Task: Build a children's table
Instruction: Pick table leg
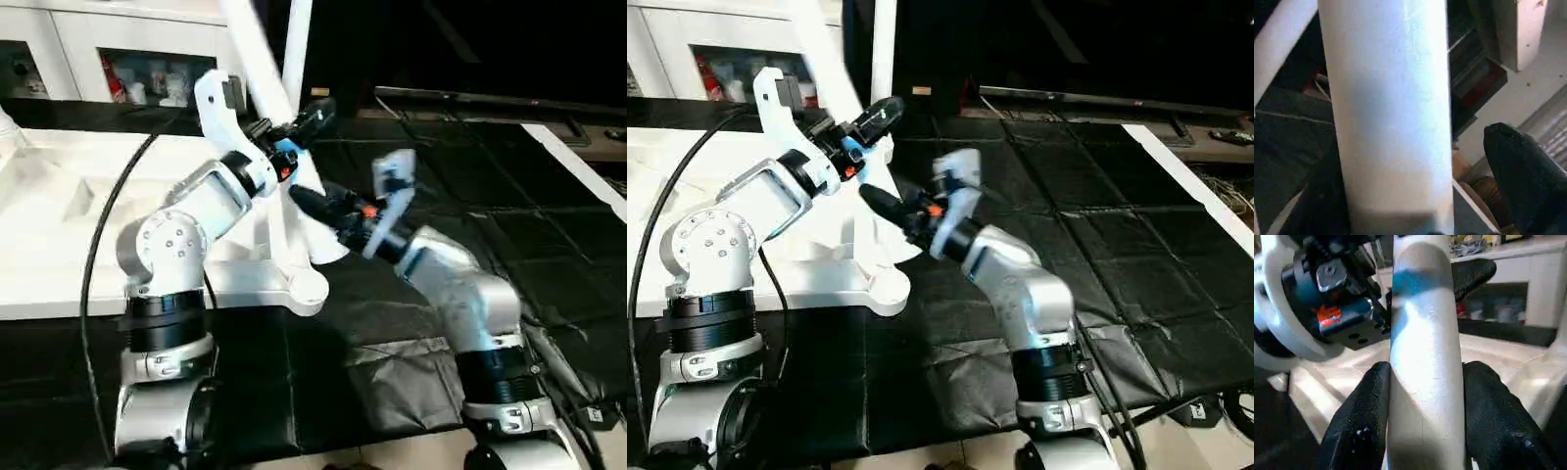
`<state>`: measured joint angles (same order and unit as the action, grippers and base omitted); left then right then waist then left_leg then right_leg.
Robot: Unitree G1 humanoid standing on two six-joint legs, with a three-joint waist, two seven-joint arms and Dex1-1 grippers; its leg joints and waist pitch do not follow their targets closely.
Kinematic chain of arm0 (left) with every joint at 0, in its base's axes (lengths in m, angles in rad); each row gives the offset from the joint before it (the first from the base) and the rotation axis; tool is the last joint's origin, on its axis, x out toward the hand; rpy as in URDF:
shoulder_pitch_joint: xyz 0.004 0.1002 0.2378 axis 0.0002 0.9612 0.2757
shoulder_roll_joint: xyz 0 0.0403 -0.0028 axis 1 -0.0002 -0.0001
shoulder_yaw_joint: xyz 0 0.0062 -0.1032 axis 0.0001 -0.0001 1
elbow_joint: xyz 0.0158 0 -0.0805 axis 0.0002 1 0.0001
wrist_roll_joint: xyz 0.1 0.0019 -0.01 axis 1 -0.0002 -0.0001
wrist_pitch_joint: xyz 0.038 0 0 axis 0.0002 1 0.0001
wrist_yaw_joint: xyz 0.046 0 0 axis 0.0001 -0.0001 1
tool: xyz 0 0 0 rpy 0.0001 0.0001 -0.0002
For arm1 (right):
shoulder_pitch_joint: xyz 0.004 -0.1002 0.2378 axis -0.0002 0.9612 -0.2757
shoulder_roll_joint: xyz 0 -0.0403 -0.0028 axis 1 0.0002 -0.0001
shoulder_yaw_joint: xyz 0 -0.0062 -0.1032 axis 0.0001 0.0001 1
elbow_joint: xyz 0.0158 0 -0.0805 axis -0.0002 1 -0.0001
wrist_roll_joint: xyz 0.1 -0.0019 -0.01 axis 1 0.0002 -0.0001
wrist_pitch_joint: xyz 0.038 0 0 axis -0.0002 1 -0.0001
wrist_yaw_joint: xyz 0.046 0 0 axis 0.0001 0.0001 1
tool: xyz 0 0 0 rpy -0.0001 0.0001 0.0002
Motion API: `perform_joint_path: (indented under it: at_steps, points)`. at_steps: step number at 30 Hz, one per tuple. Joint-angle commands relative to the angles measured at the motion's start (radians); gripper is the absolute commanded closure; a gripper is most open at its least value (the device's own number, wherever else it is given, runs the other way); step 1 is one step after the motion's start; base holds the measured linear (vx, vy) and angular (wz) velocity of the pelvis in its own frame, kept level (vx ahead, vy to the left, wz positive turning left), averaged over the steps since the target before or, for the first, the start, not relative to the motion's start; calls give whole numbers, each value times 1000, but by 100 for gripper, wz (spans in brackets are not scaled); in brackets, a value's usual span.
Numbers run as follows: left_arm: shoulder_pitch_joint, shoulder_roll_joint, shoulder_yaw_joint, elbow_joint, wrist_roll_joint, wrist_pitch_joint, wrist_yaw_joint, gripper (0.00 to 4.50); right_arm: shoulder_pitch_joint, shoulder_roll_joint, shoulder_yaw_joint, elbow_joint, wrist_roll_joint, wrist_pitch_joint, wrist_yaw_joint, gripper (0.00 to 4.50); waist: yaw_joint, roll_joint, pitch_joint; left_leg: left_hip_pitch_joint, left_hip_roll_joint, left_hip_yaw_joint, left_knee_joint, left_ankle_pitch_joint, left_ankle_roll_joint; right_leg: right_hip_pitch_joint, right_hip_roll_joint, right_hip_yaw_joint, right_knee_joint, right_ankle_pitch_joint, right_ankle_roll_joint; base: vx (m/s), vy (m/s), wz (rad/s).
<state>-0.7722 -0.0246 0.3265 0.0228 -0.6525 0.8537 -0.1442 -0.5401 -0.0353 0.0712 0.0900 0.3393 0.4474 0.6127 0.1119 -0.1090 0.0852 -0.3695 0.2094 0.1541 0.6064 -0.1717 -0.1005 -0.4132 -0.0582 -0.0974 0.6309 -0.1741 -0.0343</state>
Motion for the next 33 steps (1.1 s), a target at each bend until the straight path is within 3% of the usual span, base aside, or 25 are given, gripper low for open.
perform_joint_path:
  at_steps: [1, 6, 15, 22, 23, 24, 31, 33]
  points:
    - [-50, -34, -5, -8, -6, -10, 50, 108, 4, -14, 66, -2, -92, -80, -15, 268, -1, 8, -87, 3, 18, 4, -65, -132, -33, 64, -81, 58, -88, -289, -24, 0, 0, 0]
    - [-51, -71, 5, -2, 30, -36, 128, 154, -3, 1, 89, 42, -174, -208, -65, 268, -5, 6, -87, 3, 17, 3, -65, -151, -22, 62, -78, 57, -89, -295, -12, 0, 0, 0]
    - [-51, -89, 27, 14, 25, -66, 190, 238, -5, 2, 94, 76, -201, -271, -98, 268, -6, 8, -89, 3, 16, 3, -64, -153, -13, 63, -75, 57, -87, -262, -22, 0, 0, 0]
    - [-52, -102, 22, 15, 25, -74, 210, 262, -8, 11, 88, 100, -212, -309, -107, 268, -7, 11, -89, 5, 17, 2, -64, -160, -11, 64, -74, 57, -84, -239, -37, 0, 0, 0]
    - [-52, -102, 21, 16, 25, -76, 212, 262, -9, 12, 88, 101, -213, -309, -109, 212, -7, 12, -89, 4, 17, 2, -64, -159, -10, 64, -74, 57, -84, -237, -38, 0, 0, 0]
    - [-53, -100, 19, 18, 26, -79, 214, 262, -8, 16, 83, 100, -195, -305, -94, 198, -7, 12, -90, 3, 16, 2, -64, -157, -10, 65, -74, 58, -83, -228, -40, 0, 0, 0]
    - [-75, -2, -24, 67, 105, -137, 149, 265, 22, 34, 54, 49, -81, -301, -17, 148, -9, 23, -91, 8, 18, -2, -68, -176, -1, 65, -73, 57, -85, -227, -35, 0, 0, 0]
    - [-79, 26, -29, 85, 119, -145, 131, 265, 26, 37, 46, 39, -60, -289, -9, 127, -12, 26, -91, 7, 20, -4, -69, -172, -8, 66, -75, 57, -82, -210, -52, 0, 0, 0]
